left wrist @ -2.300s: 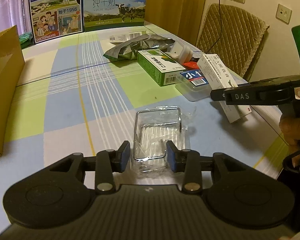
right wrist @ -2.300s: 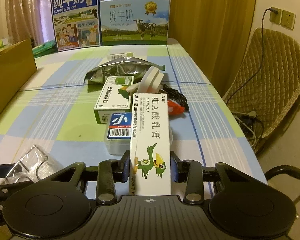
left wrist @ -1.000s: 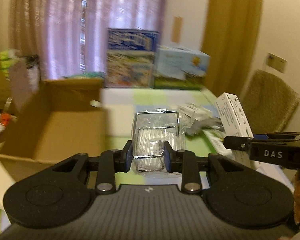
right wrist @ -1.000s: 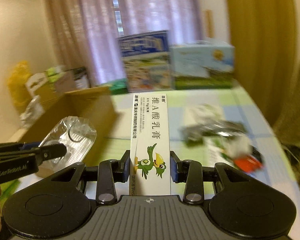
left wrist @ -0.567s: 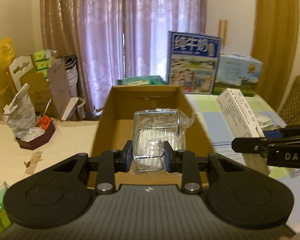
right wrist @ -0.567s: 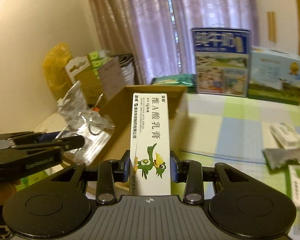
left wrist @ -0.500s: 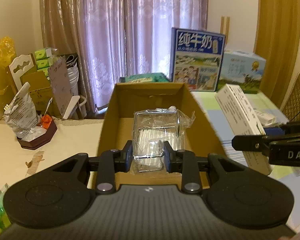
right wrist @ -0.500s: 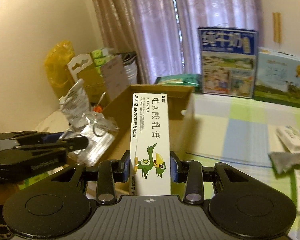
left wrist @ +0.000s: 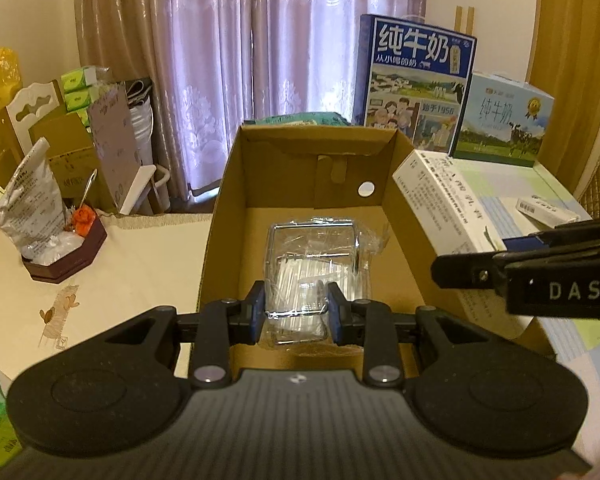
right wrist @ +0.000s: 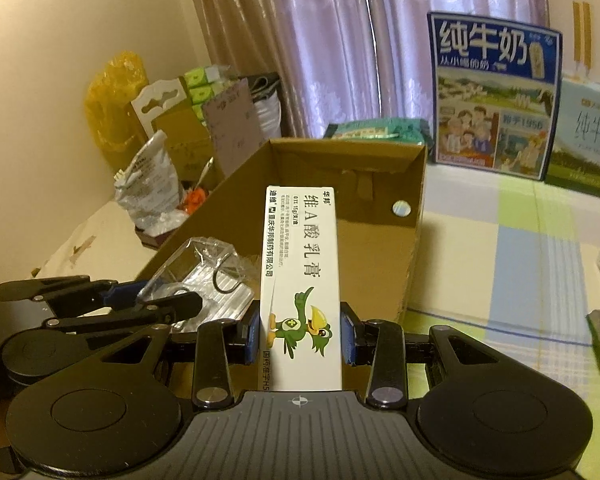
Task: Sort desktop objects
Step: 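Carry both items to the cardboard box and release them inside, then return both tools to the table items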
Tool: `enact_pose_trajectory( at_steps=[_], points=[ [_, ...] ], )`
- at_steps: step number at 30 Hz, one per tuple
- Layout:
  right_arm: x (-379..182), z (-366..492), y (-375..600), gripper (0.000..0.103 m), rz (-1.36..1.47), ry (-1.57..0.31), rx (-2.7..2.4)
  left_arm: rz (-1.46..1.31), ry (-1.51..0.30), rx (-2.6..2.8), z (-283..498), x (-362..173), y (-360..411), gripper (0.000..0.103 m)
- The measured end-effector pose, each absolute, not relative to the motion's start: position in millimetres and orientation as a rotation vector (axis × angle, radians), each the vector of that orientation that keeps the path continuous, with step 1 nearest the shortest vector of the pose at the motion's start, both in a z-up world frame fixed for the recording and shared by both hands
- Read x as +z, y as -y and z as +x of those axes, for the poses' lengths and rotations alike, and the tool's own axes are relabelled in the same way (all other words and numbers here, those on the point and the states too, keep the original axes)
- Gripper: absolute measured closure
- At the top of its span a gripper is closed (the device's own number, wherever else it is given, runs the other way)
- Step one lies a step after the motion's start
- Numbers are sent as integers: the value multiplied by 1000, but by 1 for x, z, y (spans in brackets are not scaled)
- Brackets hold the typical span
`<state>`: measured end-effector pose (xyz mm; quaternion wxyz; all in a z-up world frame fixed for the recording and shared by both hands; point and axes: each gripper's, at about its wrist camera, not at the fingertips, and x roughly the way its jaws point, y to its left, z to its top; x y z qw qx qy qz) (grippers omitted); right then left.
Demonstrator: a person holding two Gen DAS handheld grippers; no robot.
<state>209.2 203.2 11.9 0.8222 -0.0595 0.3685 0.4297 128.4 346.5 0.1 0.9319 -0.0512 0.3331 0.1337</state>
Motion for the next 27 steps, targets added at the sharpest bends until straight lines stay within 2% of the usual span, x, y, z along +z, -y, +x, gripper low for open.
enact_pose_trajectory(
  at_steps=[6, 18, 21, 23, 27],
  points=[
    [0, 212, -205, 68, -129, -808, 908, -109, -680, 283, 130, -8, -351, 75],
    [-8, 214, -208, 67, -128, -833, 912, -128, -619, 309, 110, 10, -351, 71],
    [-4, 213, -206, 63, -111, -821, 914, -132, -609, 311, 106, 15, -350, 70],
    [2, 211, -202, 53, -103, -797, 909, -130, -607, 313, 103, 16, -348, 70],
    [19, 207, -186, 50, -67, -757, 906, -145, -599, 317, 96, 21, -343, 69]
  ],
)
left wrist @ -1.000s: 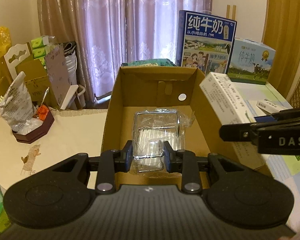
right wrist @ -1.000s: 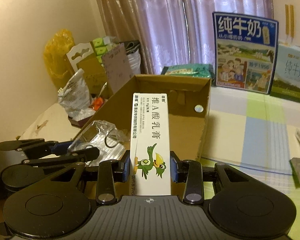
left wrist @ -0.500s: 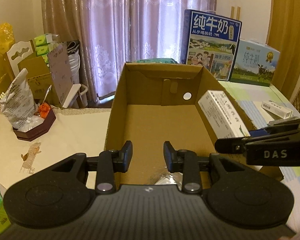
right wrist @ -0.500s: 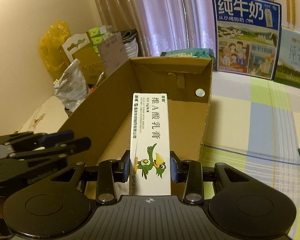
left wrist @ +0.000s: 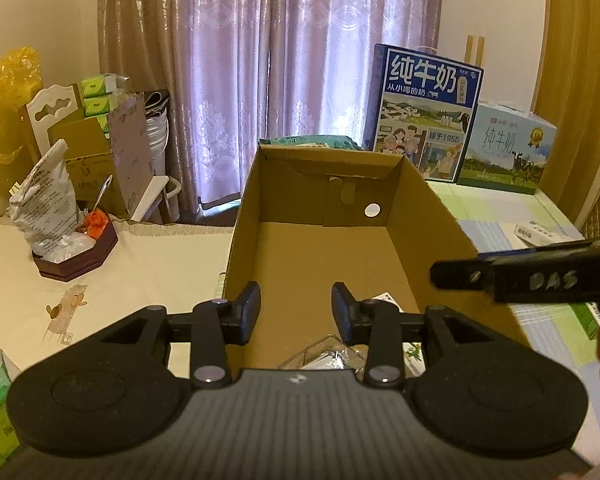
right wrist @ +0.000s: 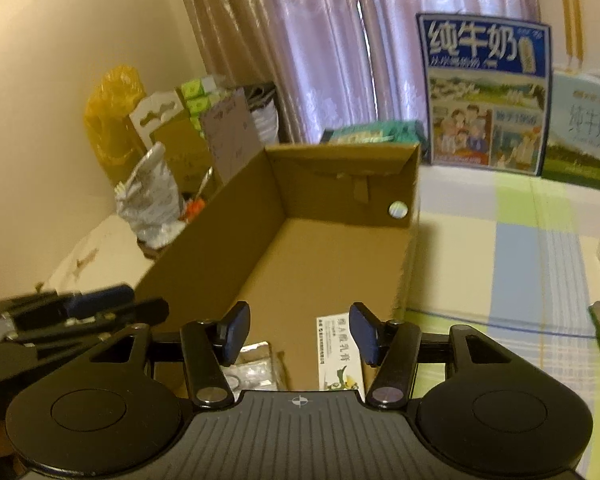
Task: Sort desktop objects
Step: 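Return both tools to the table items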
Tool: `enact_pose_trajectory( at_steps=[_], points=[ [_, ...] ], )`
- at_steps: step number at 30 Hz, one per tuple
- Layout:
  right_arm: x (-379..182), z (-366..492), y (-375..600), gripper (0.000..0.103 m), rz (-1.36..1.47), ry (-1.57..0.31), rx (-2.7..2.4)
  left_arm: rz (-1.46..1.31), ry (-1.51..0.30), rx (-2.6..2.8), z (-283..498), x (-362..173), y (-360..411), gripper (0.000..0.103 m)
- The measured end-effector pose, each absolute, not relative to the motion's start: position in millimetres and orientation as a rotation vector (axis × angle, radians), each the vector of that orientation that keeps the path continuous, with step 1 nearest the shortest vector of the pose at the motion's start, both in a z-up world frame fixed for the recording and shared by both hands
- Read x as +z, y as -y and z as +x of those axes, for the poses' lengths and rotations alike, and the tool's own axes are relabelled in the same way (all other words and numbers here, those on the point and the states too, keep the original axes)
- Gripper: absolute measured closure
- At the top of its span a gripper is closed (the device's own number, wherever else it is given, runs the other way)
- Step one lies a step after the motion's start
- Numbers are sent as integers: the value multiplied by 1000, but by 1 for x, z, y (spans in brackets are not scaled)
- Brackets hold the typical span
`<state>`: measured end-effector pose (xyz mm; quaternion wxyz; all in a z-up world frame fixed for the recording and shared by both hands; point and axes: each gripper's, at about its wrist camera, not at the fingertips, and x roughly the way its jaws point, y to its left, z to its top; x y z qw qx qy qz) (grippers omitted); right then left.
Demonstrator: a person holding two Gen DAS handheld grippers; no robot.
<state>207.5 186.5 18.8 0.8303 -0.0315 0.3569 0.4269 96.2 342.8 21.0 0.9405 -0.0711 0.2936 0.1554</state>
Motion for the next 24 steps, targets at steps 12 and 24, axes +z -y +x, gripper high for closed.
enact_pose_trajectory(
  at_steps=[12, 24],
  points=[
    [61, 177, -82, 26, 20, -662, 804, -125, -565, 290, 73, 51, -289, 50],
    [57, 140, 22, 2, -29, -632, 696, -119, -563, 192, 59, 57, -207, 19]
  ],
)
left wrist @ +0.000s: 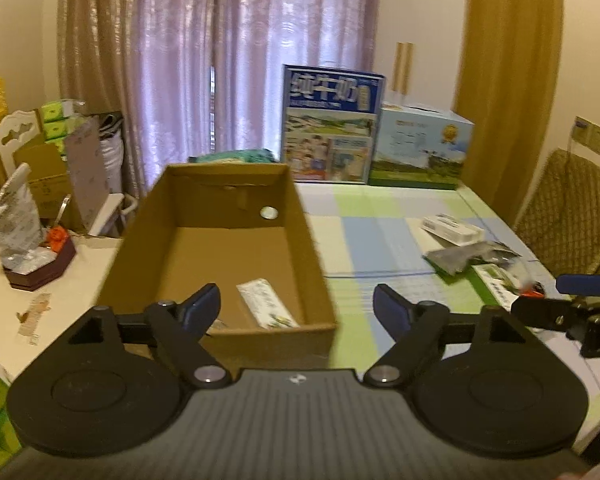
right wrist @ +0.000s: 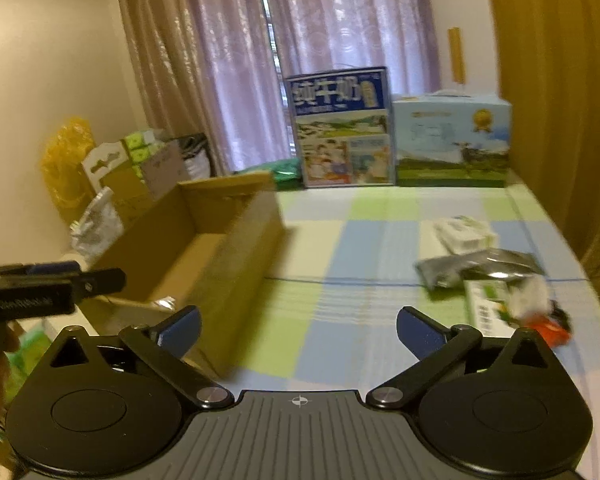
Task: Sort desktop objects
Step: 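Return both tools to the table items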
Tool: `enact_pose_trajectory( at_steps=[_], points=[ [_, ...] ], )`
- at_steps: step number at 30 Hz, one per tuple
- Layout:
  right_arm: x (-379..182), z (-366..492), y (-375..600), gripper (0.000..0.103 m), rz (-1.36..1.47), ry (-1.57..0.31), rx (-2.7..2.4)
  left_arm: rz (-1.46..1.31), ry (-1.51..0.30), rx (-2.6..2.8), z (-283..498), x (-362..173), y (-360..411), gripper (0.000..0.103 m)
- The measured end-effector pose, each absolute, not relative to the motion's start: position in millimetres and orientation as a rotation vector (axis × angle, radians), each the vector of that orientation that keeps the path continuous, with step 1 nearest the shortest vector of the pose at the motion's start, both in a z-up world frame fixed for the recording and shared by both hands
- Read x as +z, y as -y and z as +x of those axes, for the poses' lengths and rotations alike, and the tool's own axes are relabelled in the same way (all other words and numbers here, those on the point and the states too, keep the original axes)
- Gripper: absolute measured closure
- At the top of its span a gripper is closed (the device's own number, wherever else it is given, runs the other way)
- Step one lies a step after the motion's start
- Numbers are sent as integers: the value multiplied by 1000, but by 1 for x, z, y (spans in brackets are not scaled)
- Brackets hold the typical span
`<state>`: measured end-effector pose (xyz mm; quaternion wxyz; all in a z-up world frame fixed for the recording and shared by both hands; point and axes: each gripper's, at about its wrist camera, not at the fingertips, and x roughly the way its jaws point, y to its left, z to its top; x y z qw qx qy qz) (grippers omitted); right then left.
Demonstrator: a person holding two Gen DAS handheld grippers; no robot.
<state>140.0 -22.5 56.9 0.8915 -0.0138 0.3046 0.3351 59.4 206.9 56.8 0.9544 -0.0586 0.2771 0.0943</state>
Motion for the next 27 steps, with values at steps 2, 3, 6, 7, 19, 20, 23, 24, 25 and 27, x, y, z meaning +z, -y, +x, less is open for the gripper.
enact_pose_trajectory(
  at_steps=[2, 3, 6, 7, 19, 20, 23, 24, 25, 27],
  points=[
    [51, 136, 43, 2, -37, -632, 666, -125, -561, 171, 59, 56, -192, 11],
    [49, 134, 53, 2, -39, -632, 648, -126, -560, 159, 59, 55, -185, 7],
    [40, 133, 83, 2, -29, -646, 590, -124, -570, 119, 60, 51, -162, 2],
    [37, 133, 93, 2, -18, -657, 569, -121, -577, 106, 62, 48, -154, 2],
    [14, 144, 180, 2, 54, -697, 394, -88, -660, -9, 84, 24, -90, 2],
    [12, 146, 185, 2, 61, -700, 384, -86, -665, -15, 86, 23, -87, 2],
    [9, 150, 195, 2, 74, -704, 369, -78, -679, -28, 91, 19, -77, 2],
    [8, 152, 197, 2, 75, -704, 367, -74, -682, -31, 94, 18, -75, 2],
    [7, 154, 198, 2, 74, -703, 368, -71, -686, -35, 96, 16, -72, 2],
    [3, 158, 200, 2, 69, -701, 367, -64, -694, -44, 103, 15, -67, 2]
  ],
)
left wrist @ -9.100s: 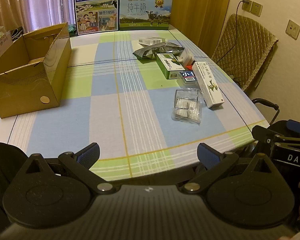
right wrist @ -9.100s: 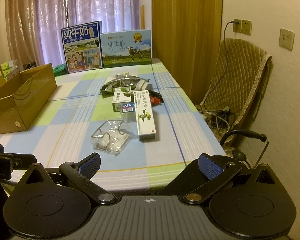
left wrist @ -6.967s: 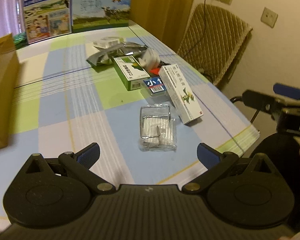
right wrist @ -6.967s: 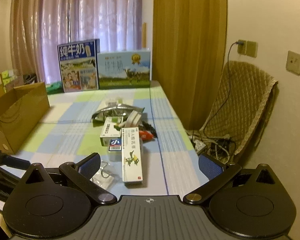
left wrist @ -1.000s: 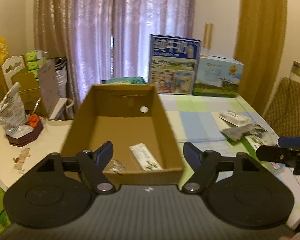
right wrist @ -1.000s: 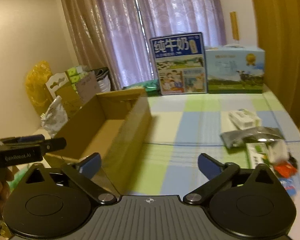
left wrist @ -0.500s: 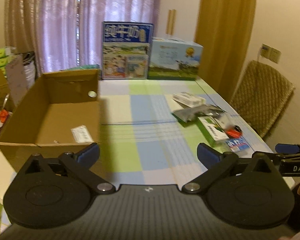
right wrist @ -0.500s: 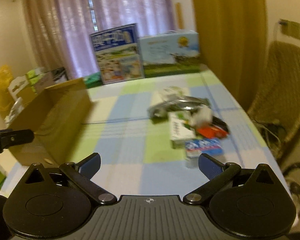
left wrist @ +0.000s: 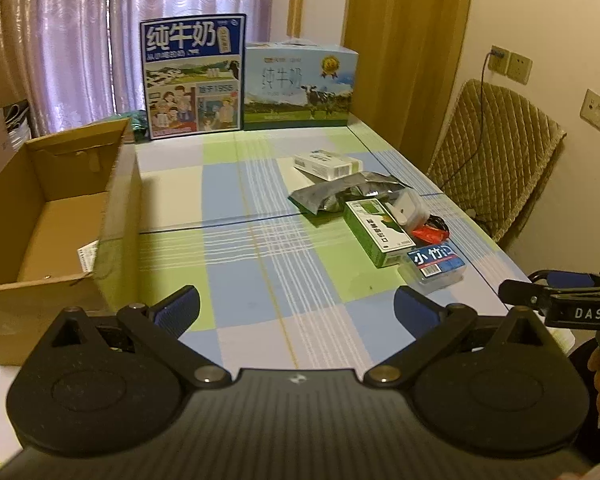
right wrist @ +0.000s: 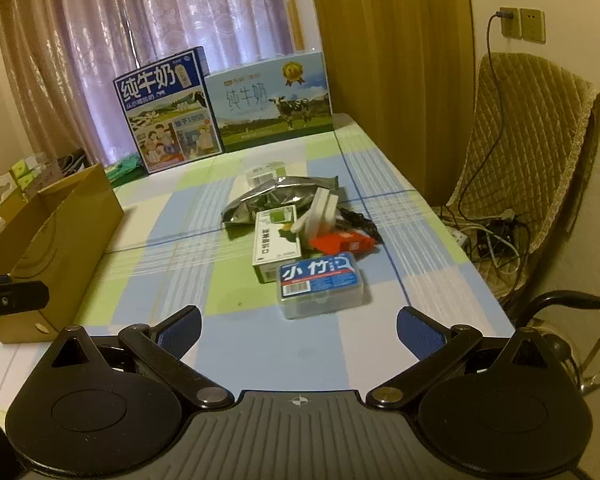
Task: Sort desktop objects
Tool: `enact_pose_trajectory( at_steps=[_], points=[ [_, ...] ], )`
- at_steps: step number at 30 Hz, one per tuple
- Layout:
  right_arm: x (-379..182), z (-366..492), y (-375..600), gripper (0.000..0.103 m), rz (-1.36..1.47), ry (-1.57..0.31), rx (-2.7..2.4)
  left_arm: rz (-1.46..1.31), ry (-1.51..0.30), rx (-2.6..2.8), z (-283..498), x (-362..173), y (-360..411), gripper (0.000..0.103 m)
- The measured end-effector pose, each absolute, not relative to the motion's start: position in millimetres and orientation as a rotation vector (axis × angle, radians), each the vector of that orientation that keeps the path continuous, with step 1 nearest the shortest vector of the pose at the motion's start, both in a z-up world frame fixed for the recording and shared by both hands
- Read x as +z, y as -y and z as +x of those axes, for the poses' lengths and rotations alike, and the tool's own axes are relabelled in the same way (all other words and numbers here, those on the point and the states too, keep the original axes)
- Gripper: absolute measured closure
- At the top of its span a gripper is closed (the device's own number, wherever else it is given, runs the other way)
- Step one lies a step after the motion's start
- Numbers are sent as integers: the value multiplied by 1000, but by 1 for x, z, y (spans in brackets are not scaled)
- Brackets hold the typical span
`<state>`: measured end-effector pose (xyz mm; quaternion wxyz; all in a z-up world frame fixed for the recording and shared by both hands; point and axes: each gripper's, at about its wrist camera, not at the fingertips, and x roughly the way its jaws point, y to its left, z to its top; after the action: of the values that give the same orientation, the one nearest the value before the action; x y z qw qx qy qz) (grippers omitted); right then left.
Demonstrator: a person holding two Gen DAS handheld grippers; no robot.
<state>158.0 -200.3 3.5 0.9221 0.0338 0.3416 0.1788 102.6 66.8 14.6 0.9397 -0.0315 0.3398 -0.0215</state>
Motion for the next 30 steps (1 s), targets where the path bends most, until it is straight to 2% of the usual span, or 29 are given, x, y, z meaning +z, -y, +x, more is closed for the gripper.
enact_pose_trajectory(
  at_steps=[15, 26, 30],
  points=[
    [-38, 221, 184, 2, -13, -696, 403, -22, -735, -130, 196, -20, -39, 2],
    [-78, 260, 170, 2, -62, -774, 368, -60, -774, -191, 260, -47, -36, 2],
    [-85, 265, 165, 2, -73, -792, 372, 16, -762, -197, 268, -52, -26, 2]
  ],
)
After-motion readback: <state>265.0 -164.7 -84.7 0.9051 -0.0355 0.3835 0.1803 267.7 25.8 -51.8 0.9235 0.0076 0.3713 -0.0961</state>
